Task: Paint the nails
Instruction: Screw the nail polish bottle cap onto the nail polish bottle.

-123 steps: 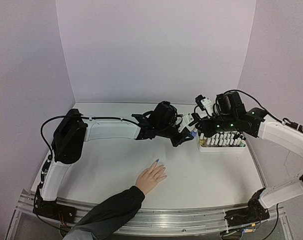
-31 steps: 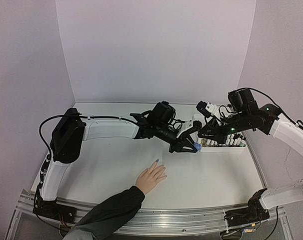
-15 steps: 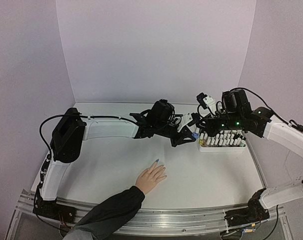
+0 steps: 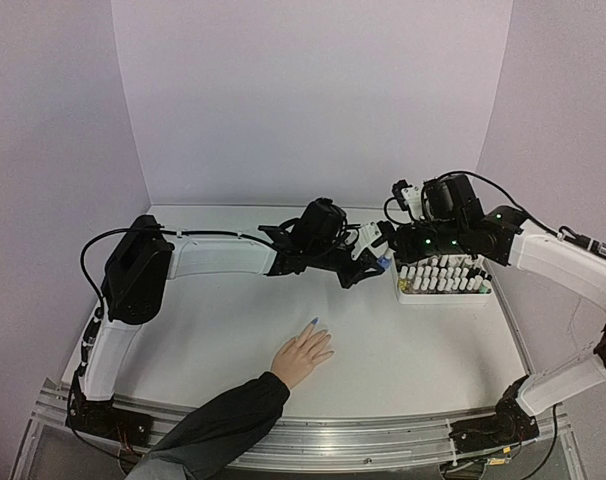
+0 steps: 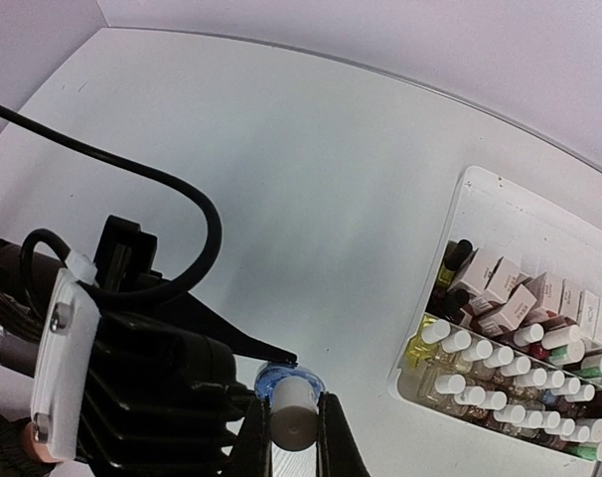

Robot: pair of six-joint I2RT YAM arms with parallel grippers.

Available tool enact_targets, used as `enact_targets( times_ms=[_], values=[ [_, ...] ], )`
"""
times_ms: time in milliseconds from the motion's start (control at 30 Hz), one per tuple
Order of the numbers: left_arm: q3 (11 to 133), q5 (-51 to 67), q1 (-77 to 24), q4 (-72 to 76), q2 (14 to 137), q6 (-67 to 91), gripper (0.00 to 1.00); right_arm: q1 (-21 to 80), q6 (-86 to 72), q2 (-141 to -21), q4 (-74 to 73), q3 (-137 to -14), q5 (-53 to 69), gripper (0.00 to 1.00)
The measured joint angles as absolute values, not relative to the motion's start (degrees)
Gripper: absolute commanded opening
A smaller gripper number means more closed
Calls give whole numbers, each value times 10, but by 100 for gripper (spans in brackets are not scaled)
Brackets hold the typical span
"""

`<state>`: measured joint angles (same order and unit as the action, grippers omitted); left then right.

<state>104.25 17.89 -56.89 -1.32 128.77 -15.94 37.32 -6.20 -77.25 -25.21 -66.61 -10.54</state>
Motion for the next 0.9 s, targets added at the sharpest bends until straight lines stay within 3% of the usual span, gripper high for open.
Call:
enact_targets(
  times_ms=[100, 167, 400, 533, 900],
  values=[
    [1042, 181, -568, -13, 1288, -159, 0, 373, -66, -775, -257, -670, -105, 37],
    [1042, 188, -567, -13, 1288, -160, 0, 369, -67, -774, -266, -671, -116, 51],
    [1042, 226, -572, 21, 1287, -160, 0, 386, -46, -768, -286, -671, -84, 75],
    [1042, 258, -572, 29, 1286, -160, 0, 385, -27, -743, -291, -668, -71, 82],
    [1014, 385, -573, 21, 1274, -183, 0, 382, 96, -641, -355, -650, 40, 81]
  ],
)
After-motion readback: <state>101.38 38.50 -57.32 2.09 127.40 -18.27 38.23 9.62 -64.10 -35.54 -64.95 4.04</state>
